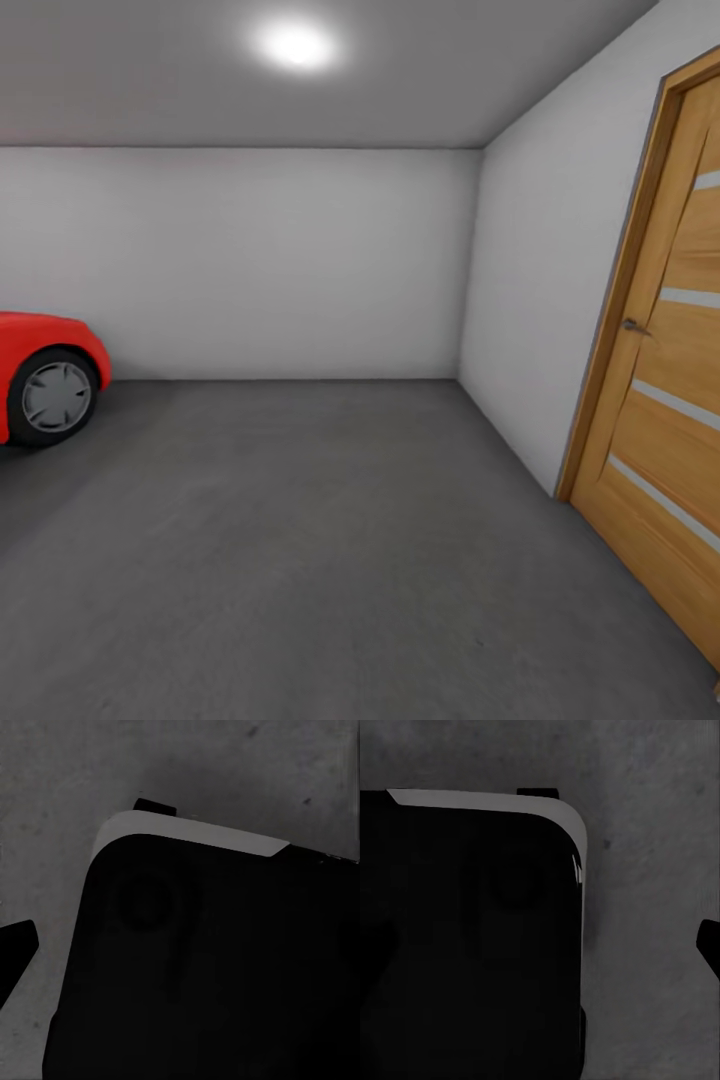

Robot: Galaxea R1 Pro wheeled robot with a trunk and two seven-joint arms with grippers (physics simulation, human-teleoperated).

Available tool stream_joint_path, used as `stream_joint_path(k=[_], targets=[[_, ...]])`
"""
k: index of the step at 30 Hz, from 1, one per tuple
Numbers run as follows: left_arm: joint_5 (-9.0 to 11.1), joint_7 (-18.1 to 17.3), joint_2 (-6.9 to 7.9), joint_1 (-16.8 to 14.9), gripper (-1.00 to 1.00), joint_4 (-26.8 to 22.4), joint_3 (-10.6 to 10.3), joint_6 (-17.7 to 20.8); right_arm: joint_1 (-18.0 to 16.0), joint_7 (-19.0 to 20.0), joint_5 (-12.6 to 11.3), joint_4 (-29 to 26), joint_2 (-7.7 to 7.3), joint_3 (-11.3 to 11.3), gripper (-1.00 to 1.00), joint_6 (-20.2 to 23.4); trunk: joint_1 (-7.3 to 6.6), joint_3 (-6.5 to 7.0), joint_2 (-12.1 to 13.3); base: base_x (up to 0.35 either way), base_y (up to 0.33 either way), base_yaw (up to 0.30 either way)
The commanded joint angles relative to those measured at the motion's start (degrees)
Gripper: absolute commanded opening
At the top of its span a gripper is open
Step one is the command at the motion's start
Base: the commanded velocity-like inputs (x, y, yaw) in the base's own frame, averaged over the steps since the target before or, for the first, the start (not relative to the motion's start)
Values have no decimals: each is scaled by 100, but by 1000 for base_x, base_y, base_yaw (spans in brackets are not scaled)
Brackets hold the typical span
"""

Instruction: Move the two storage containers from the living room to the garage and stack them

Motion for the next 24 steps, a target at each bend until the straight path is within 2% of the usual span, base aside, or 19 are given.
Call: stream_joint_path(k=[1,10,24], targets=[[59,3,-2,0,100,-3,-1,-11,-1,13,-4,-1,-1,-4,100,-15,4,-5,-2,323,108,-124],[59,3,-2,0,100,-3,-1,-20,-1,10,-4,-1,0,-9,100,-15,4,-5,-2,289,60,-207],[59,-3,-1,0,100,-3,-1,-34,-1,10,-4,-1,1,-10,100,-15,4,-5,-2,36,3,-241]])
